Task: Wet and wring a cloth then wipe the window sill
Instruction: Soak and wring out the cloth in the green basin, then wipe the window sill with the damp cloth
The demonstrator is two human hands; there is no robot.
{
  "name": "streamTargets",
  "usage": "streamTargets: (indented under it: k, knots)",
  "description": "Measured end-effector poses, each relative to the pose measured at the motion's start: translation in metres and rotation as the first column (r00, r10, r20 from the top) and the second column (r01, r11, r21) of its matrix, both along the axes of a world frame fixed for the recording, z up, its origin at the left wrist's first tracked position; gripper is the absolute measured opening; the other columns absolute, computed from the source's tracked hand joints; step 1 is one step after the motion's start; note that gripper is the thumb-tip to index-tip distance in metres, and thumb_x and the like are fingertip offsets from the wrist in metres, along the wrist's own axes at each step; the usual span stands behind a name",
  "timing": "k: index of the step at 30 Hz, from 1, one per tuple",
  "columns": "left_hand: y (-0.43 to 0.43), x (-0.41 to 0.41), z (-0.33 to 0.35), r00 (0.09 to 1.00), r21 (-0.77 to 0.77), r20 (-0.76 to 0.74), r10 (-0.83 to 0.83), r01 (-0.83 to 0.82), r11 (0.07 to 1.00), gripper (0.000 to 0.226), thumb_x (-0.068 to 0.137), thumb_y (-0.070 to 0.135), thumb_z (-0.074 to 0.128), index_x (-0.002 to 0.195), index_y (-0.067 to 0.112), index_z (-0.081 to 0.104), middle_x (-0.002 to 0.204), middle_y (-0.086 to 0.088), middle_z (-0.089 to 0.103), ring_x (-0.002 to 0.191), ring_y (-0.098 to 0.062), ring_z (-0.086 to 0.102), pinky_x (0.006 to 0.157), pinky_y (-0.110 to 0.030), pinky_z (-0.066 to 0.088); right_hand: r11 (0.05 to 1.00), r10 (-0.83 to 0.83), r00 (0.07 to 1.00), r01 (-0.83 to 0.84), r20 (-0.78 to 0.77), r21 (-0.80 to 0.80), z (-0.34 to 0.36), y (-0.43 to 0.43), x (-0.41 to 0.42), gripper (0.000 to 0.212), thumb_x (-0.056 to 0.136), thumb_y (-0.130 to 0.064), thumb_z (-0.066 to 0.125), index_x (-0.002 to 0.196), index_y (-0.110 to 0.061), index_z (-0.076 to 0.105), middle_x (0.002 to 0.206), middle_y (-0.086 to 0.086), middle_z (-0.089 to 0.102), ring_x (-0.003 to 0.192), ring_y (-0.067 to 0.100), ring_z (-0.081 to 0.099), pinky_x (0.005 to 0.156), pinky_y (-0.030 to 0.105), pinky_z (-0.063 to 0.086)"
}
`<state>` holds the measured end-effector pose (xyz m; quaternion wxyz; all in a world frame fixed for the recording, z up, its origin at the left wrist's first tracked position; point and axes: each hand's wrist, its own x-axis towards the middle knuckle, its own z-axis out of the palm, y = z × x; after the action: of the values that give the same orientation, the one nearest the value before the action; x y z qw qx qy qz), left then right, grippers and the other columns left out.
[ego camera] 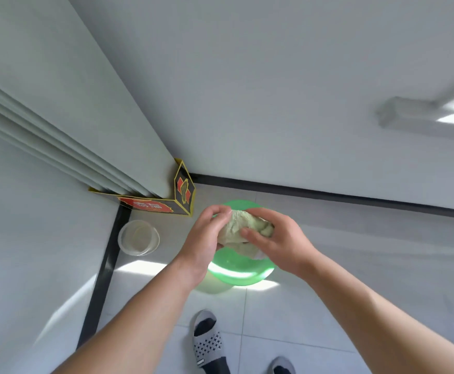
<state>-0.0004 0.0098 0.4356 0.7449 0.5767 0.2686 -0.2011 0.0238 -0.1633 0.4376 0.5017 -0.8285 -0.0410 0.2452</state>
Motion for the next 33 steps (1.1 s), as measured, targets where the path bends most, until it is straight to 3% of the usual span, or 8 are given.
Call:
streamTargets:
  k: [4,9,14,20,22,24,28,33]
  knots:
    - [-0.021,0.005,0.062,0.980,0.074,0.119,-0.160,0.152,0.986,0.020,0.097,0.026,0.061,0.114,0.016,0.064,0.100,-0.009,0.069,0.088,-0.011,0.066,0.078,-0.024,0.054,0.976,-0.200,0.980,0.200,-0.013,0.081,0.066,-0.028,-0.008,0.018,0.087,-0.026,0.073,0.104,-0.032,0.070,0.090,-0.015,0.072,0.084,0.004,0.067,0.073,0.019,0.052]
    - [-0.087,0.031,0.117,0.930,0.192,0.211,-0.301,0.262,0.946,0.031,0.080,0.050,0.067,0.103,0.030,0.068,0.104,-0.015,0.070,0.101,-0.032,0.067,0.094,-0.054,0.052,0.946,-0.316,0.949,0.315,0.009,0.082,0.139,-0.090,-0.009,0.021,0.086,-0.022,0.075,0.105,-0.030,0.069,0.088,-0.013,0.072,0.079,0.005,0.068,0.068,0.021,0.053]
    - [-0.183,0.068,0.152,0.870,0.278,0.283,-0.403,0.328,0.903,0.022,0.086,0.044,0.062,0.103,0.030,0.063,0.097,-0.001,0.072,0.089,-0.014,0.067,0.087,-0.038,0.053,0.904,-0.420,0.899,0.426,0.128,-0.029,0.188,-0.181,0.016,0.024,0.082,-0.024,0.078,0.103,-0.029,0.068,0.086,-0.009,0.070,0.069,0.003,0.062,0.059,0.017,0.048]
    - [-0.309,0.121,0.173,0.782,0.341,0.345,-0.519,0.411,0.845,0.029,0.102,0.028,0.047,0.129,0.028,0.054,0.116,0.013,0.065,0.110,-0.006,0.060,0.098,-0.024,0.045,0.883,-0.445,0.878,0.463,0.176,-0.075,0.212,-0.306,0.079,0.027,0.081,-0.025,0.079,0.105,-0.026,0.068,0.094,-0.005,0.071,0.077,0.011,0.068,0.063,0.029,0.057]
    - [-0.351,0.141,0.174,0.783,0.353,0.351,-0.514,0.398,0.847,0.025,0.103,0.024,0.043,0.125,0.030,0.052,0.115,0.021,0.061,0.114,-0.005,0.057,0.098,-0.017,0.041,0.886,-0.442,0.879,0.459,0.180,-0.065,0.209,-0.347,0.108,0.026,0.082,-0.026,0.077,0.106,-0.025,0.068,0.095,-0.005,0.071,0.074,0.004,0.066,0.058,0.022,0.053]
    - [-0.388,0.162,0.169,0.822,0.362,0.355,-0.445,0.318,0.876,0.033,0.102,0.025,0.043,0.135,0.027,0.049,0.123,0.014,0.061,0.117,-0.010,0.057,0.100,-0.024,0.043,0.897,-0.427,0.884,0.441,0.190,-0.034,0.200,-0.381,0.141,0.026,0.084,-0.025,0.075,0.109,-0.022,0.068,0.094,-0.003,0.070,0.069,-0.001,0.064,0.057,0.016,0.049]
    - [-0.447,0.204,0.159,0.915,0.412,0.300,-0.270,0.131,0.902,0.027,0.099,0.028,0.046,0.126,0.033,0.048,0.109,0.005,0.064,0.093,-0.019,0.060,0.081,-0.032,0.046,0.918,-0.392,0.904,0.395,0.171,0.013,0.177,-0.428,0.199,0.031,0.085,-0.029,0.074,0.115,-0.025,0.067,0.098,-0.002,0.066,0.081,0.014,0.065,0.072,0.028,0.058]
    - [-0.480,0.249,0.151,0.941,0.453,0.293,-0.171,0.021,0.891,0.044,0.098,0.021,0.050,0.140,0.031,0.043,0.118,0.003,0.063,0.105,-0.014,0.062,0.091,-0.027,0.048,0.958,-0.266,0.939,0.283,0.218,-0.050,0.154,-0.458,0.261,0.026,0.086,-0.035,0.072,0.111,-0.032,0.066,0.106,-0.002,0.066,0.088,0.015,0.064,0.080,0.031,0.056]
